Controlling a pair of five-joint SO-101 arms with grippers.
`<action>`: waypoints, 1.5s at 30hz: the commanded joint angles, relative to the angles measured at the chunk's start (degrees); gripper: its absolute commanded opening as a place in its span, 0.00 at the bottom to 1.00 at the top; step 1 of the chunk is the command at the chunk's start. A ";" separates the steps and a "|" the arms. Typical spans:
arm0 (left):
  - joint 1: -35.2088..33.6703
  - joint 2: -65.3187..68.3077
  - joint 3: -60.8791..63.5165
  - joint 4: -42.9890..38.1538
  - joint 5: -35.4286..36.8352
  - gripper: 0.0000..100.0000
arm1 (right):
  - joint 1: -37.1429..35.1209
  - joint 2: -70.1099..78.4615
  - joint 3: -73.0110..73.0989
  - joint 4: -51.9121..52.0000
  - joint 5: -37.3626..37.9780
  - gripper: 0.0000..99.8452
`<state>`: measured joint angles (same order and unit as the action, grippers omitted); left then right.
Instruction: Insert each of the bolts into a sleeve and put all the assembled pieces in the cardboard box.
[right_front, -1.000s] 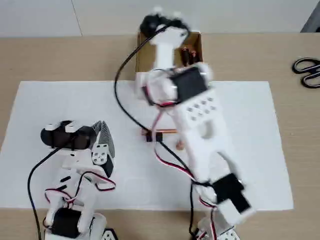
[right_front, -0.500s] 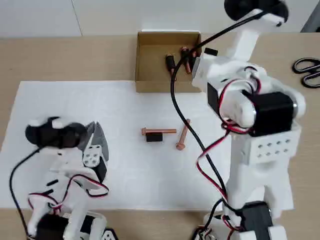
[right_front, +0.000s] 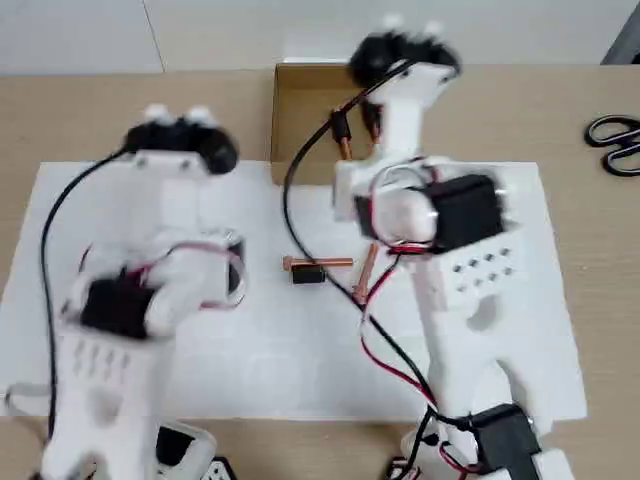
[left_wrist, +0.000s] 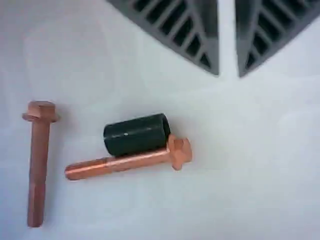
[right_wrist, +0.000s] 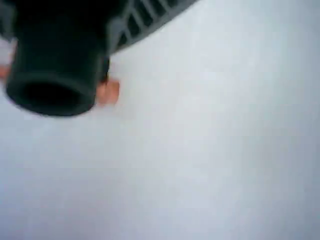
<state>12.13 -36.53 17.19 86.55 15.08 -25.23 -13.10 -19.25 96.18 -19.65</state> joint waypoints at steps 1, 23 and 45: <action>0.88 8.62 -8.66 0.18 1.14 0.01 | -2.15 -2.95 5.45 0.22 0.53 0.00; 14.51 34.55 -18.59 -6.07 3.52 0.01 | 15.43 -56.31 70.59 -34.42 0.88 0.00; 18.37 50.02 -36.53 -2.11 14.77 0.02 | 36.79 -90.86 97.67 -43.82 17.23 0.00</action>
<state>29.71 13.41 -12.35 81.01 28.44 8.35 -102.86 78.77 51.16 -2.95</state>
